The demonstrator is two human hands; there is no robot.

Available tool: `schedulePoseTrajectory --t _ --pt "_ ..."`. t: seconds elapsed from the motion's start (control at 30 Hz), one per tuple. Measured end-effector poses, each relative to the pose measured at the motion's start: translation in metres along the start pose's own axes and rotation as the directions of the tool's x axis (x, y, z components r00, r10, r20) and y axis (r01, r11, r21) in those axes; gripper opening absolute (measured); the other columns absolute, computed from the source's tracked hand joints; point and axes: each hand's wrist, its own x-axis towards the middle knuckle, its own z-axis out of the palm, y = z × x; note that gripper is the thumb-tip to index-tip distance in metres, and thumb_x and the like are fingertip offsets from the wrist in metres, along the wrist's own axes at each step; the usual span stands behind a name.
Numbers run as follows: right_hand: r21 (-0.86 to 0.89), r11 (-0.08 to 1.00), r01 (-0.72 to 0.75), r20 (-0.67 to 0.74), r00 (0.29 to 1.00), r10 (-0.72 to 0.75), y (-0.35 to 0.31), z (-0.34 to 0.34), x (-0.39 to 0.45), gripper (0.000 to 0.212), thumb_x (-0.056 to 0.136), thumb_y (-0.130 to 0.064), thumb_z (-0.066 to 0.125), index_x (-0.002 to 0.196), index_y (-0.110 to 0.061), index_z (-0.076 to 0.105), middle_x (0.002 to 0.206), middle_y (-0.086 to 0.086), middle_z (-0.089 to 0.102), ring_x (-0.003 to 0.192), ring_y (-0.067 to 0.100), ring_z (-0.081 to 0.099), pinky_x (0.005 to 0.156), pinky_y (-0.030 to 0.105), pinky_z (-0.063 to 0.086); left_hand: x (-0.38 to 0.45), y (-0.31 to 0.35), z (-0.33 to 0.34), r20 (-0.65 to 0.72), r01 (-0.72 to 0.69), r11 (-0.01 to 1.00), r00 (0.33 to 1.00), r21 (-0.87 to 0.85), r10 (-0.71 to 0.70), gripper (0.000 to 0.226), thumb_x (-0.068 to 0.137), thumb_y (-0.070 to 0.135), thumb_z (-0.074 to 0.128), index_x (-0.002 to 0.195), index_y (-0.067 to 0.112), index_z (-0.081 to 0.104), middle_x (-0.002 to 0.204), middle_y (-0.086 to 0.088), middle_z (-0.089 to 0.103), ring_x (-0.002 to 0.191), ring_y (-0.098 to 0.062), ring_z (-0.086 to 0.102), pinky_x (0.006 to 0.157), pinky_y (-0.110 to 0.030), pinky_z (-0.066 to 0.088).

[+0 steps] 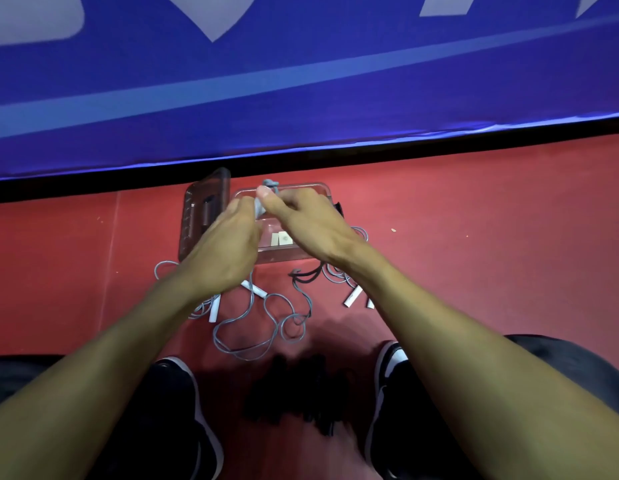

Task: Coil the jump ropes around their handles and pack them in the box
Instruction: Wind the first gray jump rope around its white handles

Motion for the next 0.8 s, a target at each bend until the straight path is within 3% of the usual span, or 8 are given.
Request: schedulePoseTrajectory --t 0.07,0.2,0.27,0.33,0.4,0.53,0.67,0.8 --pt "-0.08 0.996 0.031 -0.094 0.995 -0.038 0.004 0.001 0.003 0.07 0.094 -0.065 0.035 0.075 -0.005 0.066 0.051 -0.006 0.046 0.056 0.017 0.045 0.062 0.036 0.044 -0.003 0.003 0.001 0.0 -0.044 0.997 0.999 0.066 0.044 0.014 0.104 0.014 0.043 0.109 0.002 0.046 0.108 -0.016 0.048 0.102 -0.038 0.049 0.089 -0.052 0.04" --pt "-0.103 0.994 0.041 -0.118 0.992 -0.053 0.008 0.003 0.008 0.049 0.098 -0.043 0.041 0.081 -0.011 0.072 0.069 0.002 0.069 0.071 0.023 0.061 0.069 0.034 0.046 -0.003 0.009 -0.002 -0.023 -0.048 0.997 0.998 0.065 0.05 0.008 0.103 0.015 0.043 0.104 0.007 0.042 0.107 -0.015 0.046 0.097 -0.038 0.048 0.085 -0.055 0.041" --pt "-0.069 0.997 0.038 -0.11 0.993 -0.046 0.006 0.005 0.007 0.055 0.095 -0.051 0.035 0.08 -0.009 0.068 0.073 0.001 0.071 0.079 0.025 0.067 0.075 0.038 0.053 -0.005 0.009 -0.002 -0.019 -0.081 0.994 0.996 0.072 0.082 0.008 0.103 0.015 0.043 0.1 0.012 0.037 0.105 -0.015 0.046 0.093 -0.039 0.048 0.081 -0.056 0.042" --pt "-0.049 0.999 0.007 -0.082 0.997 -0.011 0.002 0.004 0.001 0.065 0.095 -0.064 0.035 0.065 -0.008 0.052 0.056 -0.005 0.055 0.067 0.023 0.063 0.066 0.038 0.051 -0.006 0.009 -0.001 0.014 -0.101 0.99 0.995 0.102 0.1 0.008 0.102 0.016 0.042 0.107 0.011 0.038 0.106 -0.016 0.047 0.093 -0.041 0.052 0.079 -0.057 0.045" --pt "-0.1 0.995 -0.025 -0.088 0.996 0.017 -0.001 0.004 -0.006 0.065 0.095 -0.066 0.041 0.056 -0.015 0.035 0.05 -0.005 0.037 0.054 0.022 0.042 0.054 0.034 0.035 -0.008 0.009 0.002 0.036 -0.101 0.979 0.995 0.174 0.096 0.018 0.099 0.014 0.039 0.116 0.008 0.04 0.109 -0.017 0.049 0.096 -0.042 0.054 0.078 -0.055 0.046" --pt "-0.088 0.995 -0.048 -0.13 0.991 0.037 -0.003 0.004 -0.006 0.054 0.096 -0.043 0.048 0.053 -0.014 0.034 0.05 -0.001 0.035 0.056 0.024 0.035 0.054 0.035 0.028 -0.01 0.013 0.005 0.04 -0.107 0.974 0.994 0.202 0.1 0.008 0.1 0.018 0.042 0.107 0.013 0.04 0.102 -0.01 0.045 0.093 -0.041 0.054 0.076 -0.055 0.046" --pt "-0.061 0.997 0.045 -0.071 0.996 -0.049 -0.004 0.0 -0.002 0.048 0.102 -0.03 0.048 0.057 -0.019 0.038 0.053 -0.005 0.039 0.052 0.014 0.037 0.05 0.027 0.029 -0.003 0.018 -0.003 0.098 0.073 0.988 0.993 -0.136 -0.059 0.026 0.104 0.03 0.05 0.095 0.01 0.037 0.082 -0.006 0.056 0.072 -0.028 0.057 0.063 -0.034 0.044" --pt "0.003 0.996 0.087 -0.038 0.996 -0.086 0.003 0.0 0.001 0.039 0.104 -0.027 0.048 0.066 -0.02 0.045 0.061 -0.007 0.043 0.057 0.012 0.038 0.055 0.026 0.032 0.003 0.01 -0.016 0.063 0.027 0.984 0.998 -0.175 -0.016 0.023 0.102 0.021 0.054 0.082 0.01 0.056 0.064 0.001 0.068 0.055 -0.006 0.06 0.055 -0.02 0.038"
